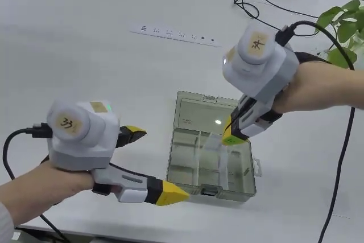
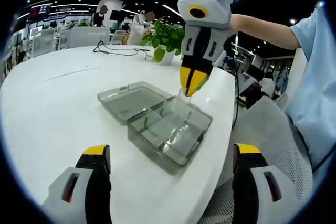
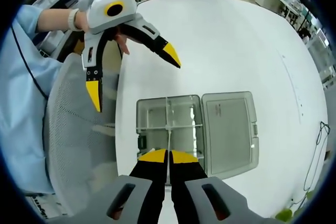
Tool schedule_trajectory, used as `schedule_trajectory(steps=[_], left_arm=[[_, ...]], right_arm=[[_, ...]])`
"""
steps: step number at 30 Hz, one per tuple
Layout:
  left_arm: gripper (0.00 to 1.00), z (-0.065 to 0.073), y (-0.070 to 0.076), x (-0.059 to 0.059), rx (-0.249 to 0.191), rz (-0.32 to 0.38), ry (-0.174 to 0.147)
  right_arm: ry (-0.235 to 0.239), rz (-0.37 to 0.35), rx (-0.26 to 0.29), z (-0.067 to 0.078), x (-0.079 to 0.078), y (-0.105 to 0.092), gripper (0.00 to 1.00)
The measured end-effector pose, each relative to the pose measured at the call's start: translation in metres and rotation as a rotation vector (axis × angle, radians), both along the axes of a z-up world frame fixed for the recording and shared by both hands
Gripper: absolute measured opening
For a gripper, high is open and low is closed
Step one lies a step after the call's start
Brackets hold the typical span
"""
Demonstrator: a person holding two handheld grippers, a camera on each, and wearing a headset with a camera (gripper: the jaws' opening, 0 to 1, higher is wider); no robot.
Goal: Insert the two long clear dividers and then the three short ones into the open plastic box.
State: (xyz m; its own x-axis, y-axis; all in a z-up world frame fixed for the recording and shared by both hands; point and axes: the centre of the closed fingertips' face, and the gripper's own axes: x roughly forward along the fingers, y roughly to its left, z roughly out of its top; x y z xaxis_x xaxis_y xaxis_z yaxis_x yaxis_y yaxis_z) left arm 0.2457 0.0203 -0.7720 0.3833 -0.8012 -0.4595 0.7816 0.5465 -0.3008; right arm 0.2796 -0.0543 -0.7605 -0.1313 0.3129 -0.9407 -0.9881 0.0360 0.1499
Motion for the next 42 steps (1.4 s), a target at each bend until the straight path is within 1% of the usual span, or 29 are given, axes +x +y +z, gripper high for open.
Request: schedule_trajectory(steps=[1, 3, 4, 8, 9, 11, 14, 15, 17, 22, 23, 30, 32, 37, 41, 42], left_arm=[[0.99, 0.0, 0.0, 0.0, 0.0, 0.0, 0.002], [0.98, -0.001, 0.001, -0.002, 0.001, 0.001, 0.006], [0.98, -0.001, 0.001, -0.002, 0.0, 0.001, 0.008], [0.96, -0.003, 0.001, -0.003, -0.001, 0.002, 0.014], [0.96, -0.004, 0.001, -0.003, -0.003, 0.003, 0.015], [0.96, -0.004, 0.001, -0.003, -0.004, 0.003, 0.017], [0.94, -0.005, 0.001, -0.004, -0.004, 0.001, 0.018], [0.94, -0.005, 0.0, -0.004, -0.005, 0.002, 0.02], [0.94, -0.005, 0.0, -0.004, -0.007, 0.004, 0.02], [0.94, -0.007, 0.0, -0.006, -0.006, 0.002, 0.025], [0.94, -0.007, 0.0, -0.006, -0.007, 0.002, 0.025], [0.93, -0.007, -0.003, -0.008, -0.01, -0.002, 0.03], [0.93, -0.007, -0.003, -0.009, -0.01, -0.002, 0.03], [0.92, -0.007, -0.002, -0.009, -0.011, 0.0, 0.033], [0.92, -0.007, -0.002, -0.01, -0.012, 0.002, 0.032], [0.92, -0.007, -0.001, -0.01, -0.012, 0.003, 0.032]], right_arm=[[0.005, -0.004, -0.001, -0.001, 0.0, 0.0, 0.02], [0.0, -0.001, 0.002, -0.003, 0.002, 0.0, 0.02], [0.009, -0.01, -0.001, -0.003, 0.001, -0.001, 0.02], [0.003, -0.002, 0.006, -0.005, 0.002, -0.001, 0.02], [0.004, -0.009, 0.016, -0.004, 0.003, 0.001, 0.02], [0.004, -0.006, 0.015, -0.005, 0.003, 0.0, 0.02], [0.003, 0.014, 0.011, -0.006, -0.004, -0.001, 0.02], [0.002, 0.021, 0.022, -0.005, -0.005, 0.0, 0.02], [-0.006, 0.023, 0.023, -0.004, -0.007, 0.001, 0.02], [-0.023, 0.045, 0.046, -0.001, -0.015, 0.003, 0.02], [-0.033, 0.058, 0.057, -0.001, -0.015, 0.004, 0.02], [-0.036, 0.074, 0.071, -0.002, -0.017, 0.004, 0.02], [-0.039, 0.075, 0.068, -0.004, -0.015, 0.003, 0.02], [-0.046, 0.074, 0.06, -0.007, -0.017, 0.006, 0.02], [-0.059, 0.092, 0.041, -0.016, -0.016, 0.005, 0.02], [-0.06, 0.087, 0.038, -0.017, -0.015, 0.006, 0.02]])
